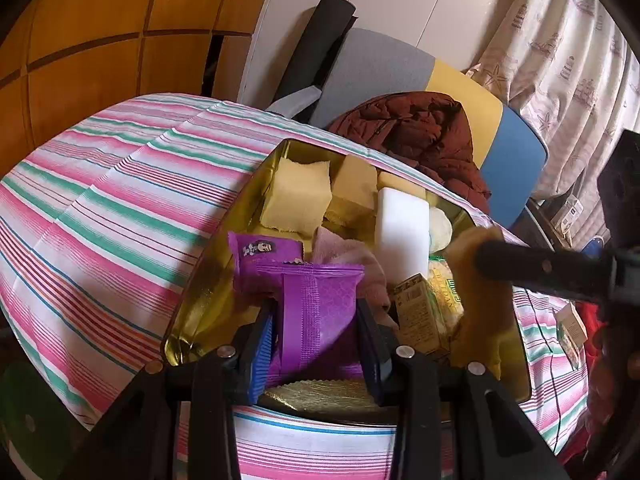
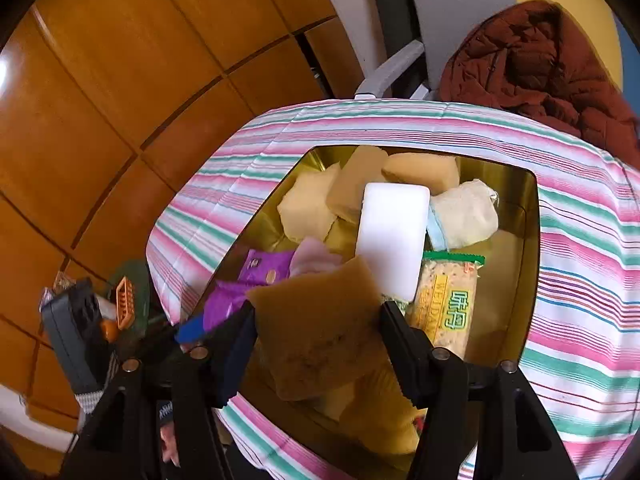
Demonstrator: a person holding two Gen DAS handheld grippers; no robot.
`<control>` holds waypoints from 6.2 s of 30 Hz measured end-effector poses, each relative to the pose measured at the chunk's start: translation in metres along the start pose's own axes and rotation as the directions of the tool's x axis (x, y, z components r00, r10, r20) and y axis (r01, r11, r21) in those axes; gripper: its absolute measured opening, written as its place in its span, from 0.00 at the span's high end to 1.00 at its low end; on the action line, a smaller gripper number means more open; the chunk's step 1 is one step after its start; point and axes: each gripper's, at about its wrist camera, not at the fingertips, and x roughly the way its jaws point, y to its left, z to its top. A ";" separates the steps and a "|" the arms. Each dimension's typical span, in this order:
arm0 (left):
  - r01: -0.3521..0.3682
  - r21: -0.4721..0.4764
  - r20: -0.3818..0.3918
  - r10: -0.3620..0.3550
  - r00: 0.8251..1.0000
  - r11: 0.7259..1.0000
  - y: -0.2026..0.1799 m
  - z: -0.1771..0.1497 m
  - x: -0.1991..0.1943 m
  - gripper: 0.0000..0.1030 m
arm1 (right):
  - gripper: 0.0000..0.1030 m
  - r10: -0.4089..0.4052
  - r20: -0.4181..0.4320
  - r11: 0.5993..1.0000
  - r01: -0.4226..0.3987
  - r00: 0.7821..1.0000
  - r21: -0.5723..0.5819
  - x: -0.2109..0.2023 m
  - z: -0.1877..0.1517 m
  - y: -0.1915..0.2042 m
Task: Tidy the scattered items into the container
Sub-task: 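Carry the purple packet and tan sponge over the gold tray, then open both grippers to drop the purple packet and sponge into the tray, then move both tools from the tray toward the cracker packet and cream box, then grasp the green-edged cracker packet with the left gripper while the right grasps the cream box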
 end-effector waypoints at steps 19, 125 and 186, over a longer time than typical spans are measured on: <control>-0.075 -0.020 0.016 0.075 0.997 0.997 -0.014 0.003 -0.017 0.47 | 0.21 0.000 0.087 0.998 -0.006 0.996 0.069 0.022 0.029 -0.010; 0.277 0.431 -0.305 -0.150 0.940 0.859 -0.335 -0.077 0.058 0.46 | 0.00 -0.401 0.162 0.846 0.297 0.902 0.443 -0.247 -0.109 -0.391; 0.335 0.466 -0.184 -0.281 0.942 0.819 -0.343 -0.094 0.072 0.56 | 0.45 -0.567 0.146 0.817 0.531 0.811 0.223 -0.223 -0.094 -0.342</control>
